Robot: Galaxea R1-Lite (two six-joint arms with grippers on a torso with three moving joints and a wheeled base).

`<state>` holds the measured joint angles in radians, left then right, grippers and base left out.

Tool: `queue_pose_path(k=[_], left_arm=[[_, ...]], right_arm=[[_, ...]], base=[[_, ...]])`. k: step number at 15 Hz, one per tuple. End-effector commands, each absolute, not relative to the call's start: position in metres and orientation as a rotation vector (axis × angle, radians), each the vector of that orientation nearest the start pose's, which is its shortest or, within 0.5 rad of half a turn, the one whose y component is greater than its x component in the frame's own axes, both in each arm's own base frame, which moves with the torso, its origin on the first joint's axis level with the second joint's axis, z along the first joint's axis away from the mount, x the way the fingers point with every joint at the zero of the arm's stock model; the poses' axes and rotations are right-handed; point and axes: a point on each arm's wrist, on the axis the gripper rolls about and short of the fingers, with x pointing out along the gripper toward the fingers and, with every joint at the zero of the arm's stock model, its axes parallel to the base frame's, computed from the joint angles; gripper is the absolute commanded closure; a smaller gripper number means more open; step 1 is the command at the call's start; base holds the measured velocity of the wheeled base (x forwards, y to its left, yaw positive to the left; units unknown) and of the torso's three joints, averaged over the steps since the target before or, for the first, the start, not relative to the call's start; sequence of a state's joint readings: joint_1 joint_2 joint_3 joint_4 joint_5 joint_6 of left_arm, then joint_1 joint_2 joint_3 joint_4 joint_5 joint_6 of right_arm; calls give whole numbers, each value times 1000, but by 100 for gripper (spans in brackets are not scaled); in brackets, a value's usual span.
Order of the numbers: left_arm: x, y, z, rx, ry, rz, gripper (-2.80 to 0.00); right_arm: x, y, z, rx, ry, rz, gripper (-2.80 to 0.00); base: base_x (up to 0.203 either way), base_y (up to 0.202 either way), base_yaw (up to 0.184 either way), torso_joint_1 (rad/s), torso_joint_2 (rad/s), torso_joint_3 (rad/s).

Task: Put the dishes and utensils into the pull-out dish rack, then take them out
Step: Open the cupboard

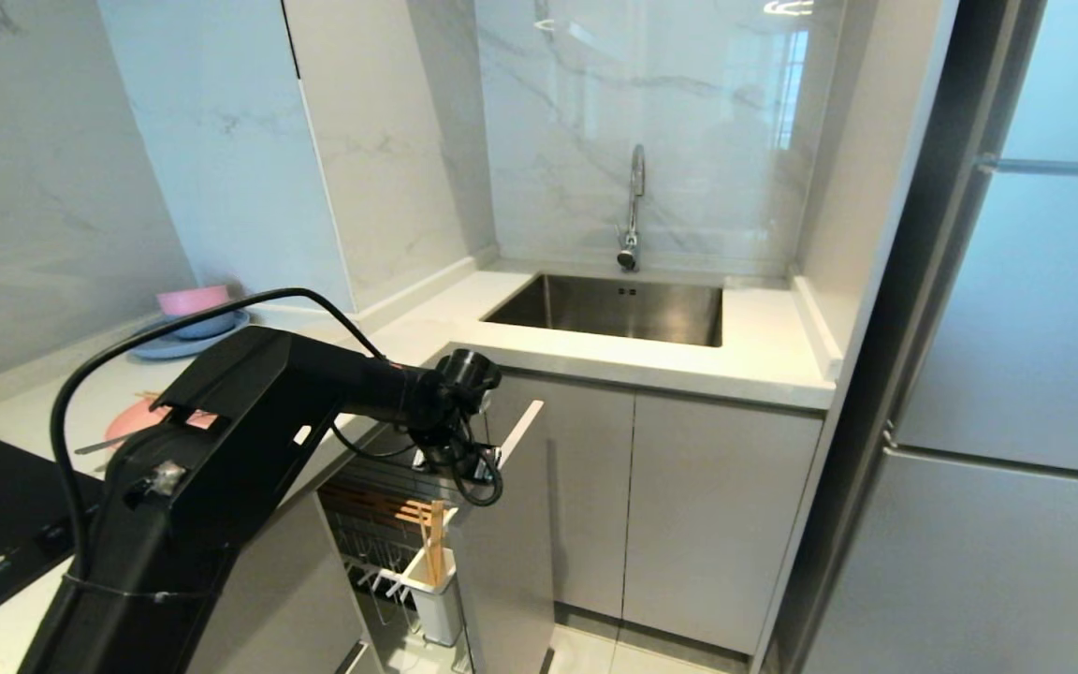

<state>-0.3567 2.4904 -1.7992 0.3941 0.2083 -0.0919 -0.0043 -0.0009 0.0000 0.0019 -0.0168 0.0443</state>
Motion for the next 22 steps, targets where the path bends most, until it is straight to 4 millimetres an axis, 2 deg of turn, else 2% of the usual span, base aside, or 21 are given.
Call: queue_pose_path(k=[1,6,12,22], left_arm=[[438,-164,39,224,1050,-91,0],[434,-170,37,228,1055,-112,0],[428,-176,47,216,1047,-158,0],[408,-210,52,280,1036,-216,0]], right_arm=[[-23,0,75,44,3,-22,0],[-23,0,75,44,3,-21,0],[-23,0,75,44,3,-22,0],[-23,0,75,44,3,-22,0]], base=[[0,0,0,0,0,0],[0,0,0,0,0,0],[0,0,0,0,0,0],[0,0,0,0,0,0]])
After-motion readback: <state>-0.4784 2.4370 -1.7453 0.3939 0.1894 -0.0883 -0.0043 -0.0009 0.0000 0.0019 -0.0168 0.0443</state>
